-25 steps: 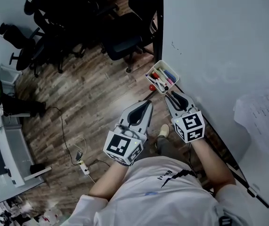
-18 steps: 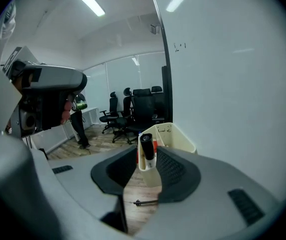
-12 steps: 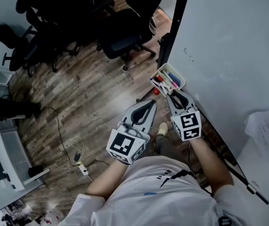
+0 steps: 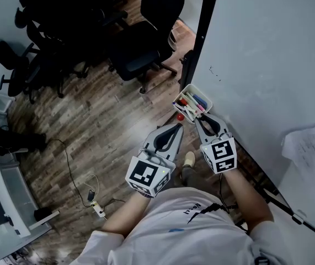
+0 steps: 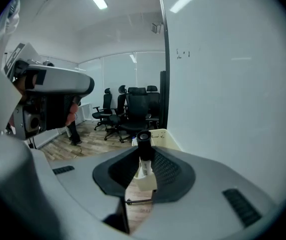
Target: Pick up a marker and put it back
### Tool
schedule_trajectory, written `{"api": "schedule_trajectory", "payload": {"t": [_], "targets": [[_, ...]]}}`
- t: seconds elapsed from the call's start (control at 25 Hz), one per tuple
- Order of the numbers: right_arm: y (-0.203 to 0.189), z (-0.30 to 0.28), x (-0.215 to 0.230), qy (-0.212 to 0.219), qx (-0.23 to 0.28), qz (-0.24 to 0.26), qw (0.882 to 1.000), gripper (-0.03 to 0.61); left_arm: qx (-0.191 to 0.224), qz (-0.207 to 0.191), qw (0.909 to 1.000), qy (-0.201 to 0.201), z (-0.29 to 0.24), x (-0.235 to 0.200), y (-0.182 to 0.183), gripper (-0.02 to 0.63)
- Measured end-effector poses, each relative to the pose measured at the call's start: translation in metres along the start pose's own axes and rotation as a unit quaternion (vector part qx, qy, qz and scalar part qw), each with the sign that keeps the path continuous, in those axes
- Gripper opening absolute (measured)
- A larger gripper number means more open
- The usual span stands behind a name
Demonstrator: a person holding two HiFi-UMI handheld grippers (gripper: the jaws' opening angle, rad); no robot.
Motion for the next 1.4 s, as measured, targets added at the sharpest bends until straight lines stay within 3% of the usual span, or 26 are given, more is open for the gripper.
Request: {"api": "schedule_trajectory", "payload": {"t": [0.6,1.0,1.4], "targets": [[0.083,0.053,0.007,0.014,0.061,0.007,0.998,0.081,0.019,-0.018,0.9992,-0.031,-0.013,0.014,0.029,0.012],[0.148,0.089,-0.001,0.041,0.117,0.015,0.992,0.081,0.052,-0.030,0.9973,-0.041,-0.002,0.017,0.076,0.012],[0.192,0.113,-0.007,0.040,0.153,0.028,0.987,0.081,0.077,-0.057,0.9946,-0.042,0.007,0.021,0.112,0.012]]}}
Point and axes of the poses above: the fingertips, and each gripper's own axes: z backward along the fingers, x to its right, y out of its top, the point moved 6 cm from there along z, backward along the fingers, and after that the axes turned 10 degrees about -y, right-handed, at the moved point
